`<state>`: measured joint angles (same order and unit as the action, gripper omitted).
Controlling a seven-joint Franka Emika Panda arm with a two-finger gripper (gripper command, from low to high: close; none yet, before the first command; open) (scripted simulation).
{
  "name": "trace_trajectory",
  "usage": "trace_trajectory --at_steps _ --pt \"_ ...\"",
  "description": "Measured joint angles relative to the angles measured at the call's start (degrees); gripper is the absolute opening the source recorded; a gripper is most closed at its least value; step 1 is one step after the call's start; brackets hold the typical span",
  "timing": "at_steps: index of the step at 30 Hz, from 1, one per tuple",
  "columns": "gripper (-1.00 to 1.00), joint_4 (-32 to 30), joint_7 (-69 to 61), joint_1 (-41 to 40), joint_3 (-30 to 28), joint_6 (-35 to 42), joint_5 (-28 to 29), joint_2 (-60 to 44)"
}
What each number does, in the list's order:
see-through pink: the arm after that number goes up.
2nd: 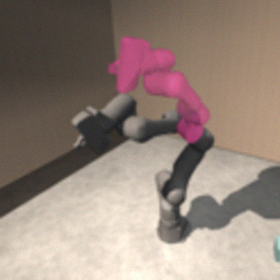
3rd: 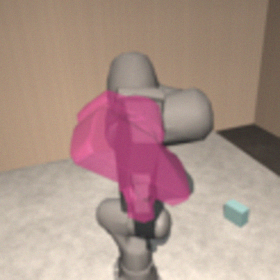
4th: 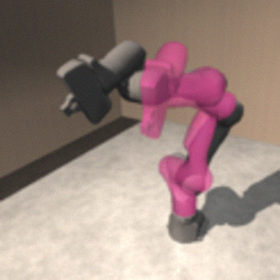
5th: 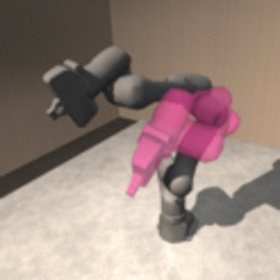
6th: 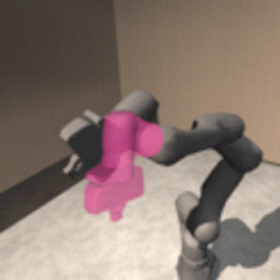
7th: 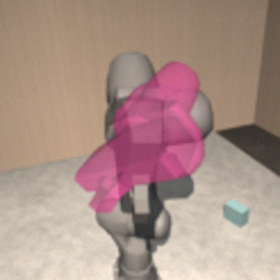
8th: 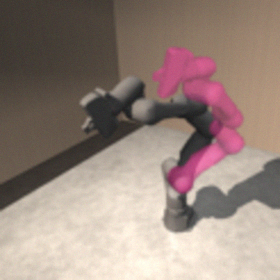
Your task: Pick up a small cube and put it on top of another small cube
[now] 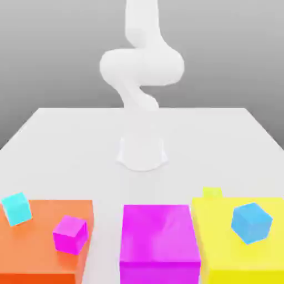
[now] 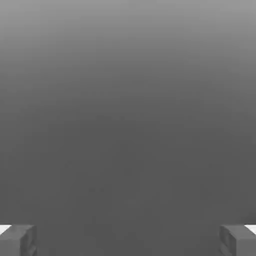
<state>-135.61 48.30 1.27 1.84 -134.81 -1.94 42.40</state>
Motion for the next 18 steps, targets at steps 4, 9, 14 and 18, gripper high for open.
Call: trace_trajectory --at_steps 4,9,14,18 --pt "0.00 -7.21 4.92 2.61 4.13 -5.76 -3.44 -6.63" --pt "0.00 -16.23 11.57 6.07 10.21 -12.85 -7.08 -14.72" --pt "0.00 -25.99 19.84 9.86 17.54 -20.81 -9.84 -23.91" --pt "0.00 -33.24 32.37 11.00 24.22 -30.80 -4.92 -36.63"
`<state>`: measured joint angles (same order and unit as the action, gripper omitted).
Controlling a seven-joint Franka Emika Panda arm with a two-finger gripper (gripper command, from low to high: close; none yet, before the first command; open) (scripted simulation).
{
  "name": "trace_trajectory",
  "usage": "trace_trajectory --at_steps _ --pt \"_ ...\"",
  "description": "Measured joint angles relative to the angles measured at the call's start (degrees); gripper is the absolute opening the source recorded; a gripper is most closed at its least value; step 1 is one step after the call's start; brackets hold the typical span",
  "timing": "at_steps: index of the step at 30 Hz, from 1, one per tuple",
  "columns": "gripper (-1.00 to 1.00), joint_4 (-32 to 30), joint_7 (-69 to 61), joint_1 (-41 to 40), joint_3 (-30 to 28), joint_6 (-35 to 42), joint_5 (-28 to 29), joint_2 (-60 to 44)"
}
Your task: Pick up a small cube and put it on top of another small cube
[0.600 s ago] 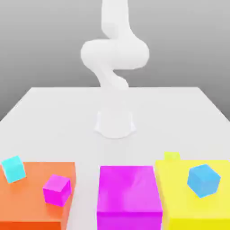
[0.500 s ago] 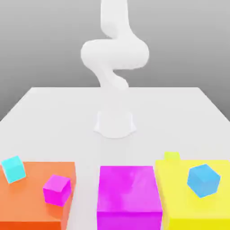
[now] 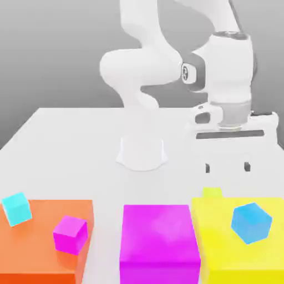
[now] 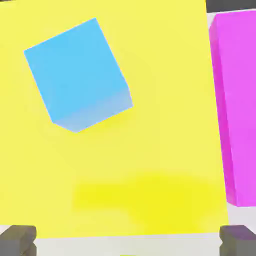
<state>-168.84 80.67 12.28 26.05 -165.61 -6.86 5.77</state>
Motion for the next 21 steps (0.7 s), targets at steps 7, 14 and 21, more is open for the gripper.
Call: trace_trajectory --at_steps 7,14,21 --pt "0.00 1.30 17.09 20.82 -24.61 -13.72 20.98 -17.56" --pt "-1.00 1.67 17.36 23.20 -26.94 -15.62 21.18 -19.68" --pt "-1.00 -0.70 9.04 18.29 -18.65 -6.09 9.89 -7.85"
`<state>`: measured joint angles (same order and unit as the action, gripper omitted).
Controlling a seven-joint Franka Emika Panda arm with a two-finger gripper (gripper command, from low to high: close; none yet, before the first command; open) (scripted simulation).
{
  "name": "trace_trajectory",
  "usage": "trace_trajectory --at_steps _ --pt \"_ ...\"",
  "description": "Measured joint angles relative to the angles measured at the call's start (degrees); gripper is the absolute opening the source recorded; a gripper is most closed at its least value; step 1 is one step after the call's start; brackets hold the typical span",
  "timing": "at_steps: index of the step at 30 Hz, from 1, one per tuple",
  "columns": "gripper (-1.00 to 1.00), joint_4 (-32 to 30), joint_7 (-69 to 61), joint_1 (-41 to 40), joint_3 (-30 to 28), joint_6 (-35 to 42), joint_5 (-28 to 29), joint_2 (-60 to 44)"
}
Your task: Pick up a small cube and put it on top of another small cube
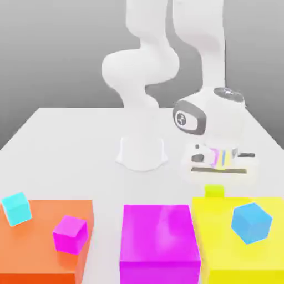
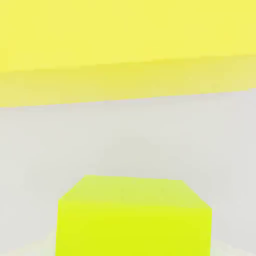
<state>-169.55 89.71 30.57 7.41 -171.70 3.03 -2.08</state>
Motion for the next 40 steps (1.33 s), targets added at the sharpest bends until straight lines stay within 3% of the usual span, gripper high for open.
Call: trace_trajectory --at_steps 4,11,19,31,36,37,40 --pt "-1.00 -0.73 -5.55 0.97 -1.64 5.42 -6.21 5.86" --pt "-1.00 3.84 -18.65 1.96 -5.02 11.73 -10.43 7.49" --pt "-1.00 13.09 -33.52 -10.79 -18.55 20.28 -7.31 7.21" --pt "-1.00 27.30 -55.15 -36.34 -36.31 33.26 -0.94 6.31" --pt "-1.00 27.41 -62.42 -38.12 -36.61 26.55 -6.58 -1.47" --pt "1.00 27.20 -63.13 -38.14 -36.52 25.36 -7.52 -2.64" --pt "1.00 27.20 -63.13 -38.13 -36.52 25.36 -7.52 -2.64"
